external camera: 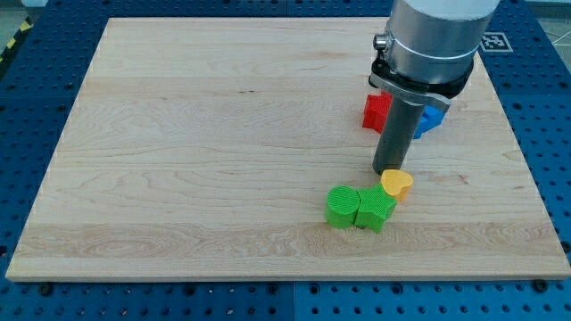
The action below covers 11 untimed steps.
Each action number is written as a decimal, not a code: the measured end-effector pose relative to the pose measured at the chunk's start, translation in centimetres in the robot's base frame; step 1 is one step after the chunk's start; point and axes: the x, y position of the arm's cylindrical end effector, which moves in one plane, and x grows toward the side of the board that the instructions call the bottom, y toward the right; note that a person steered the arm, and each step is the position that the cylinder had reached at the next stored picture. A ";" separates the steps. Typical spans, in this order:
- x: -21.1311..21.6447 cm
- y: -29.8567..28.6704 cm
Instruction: Push the yellow hexagon along with red circle a bit left
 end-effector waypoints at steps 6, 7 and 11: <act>-6.6 10.8; -9.1 11.7; -15.2 5.9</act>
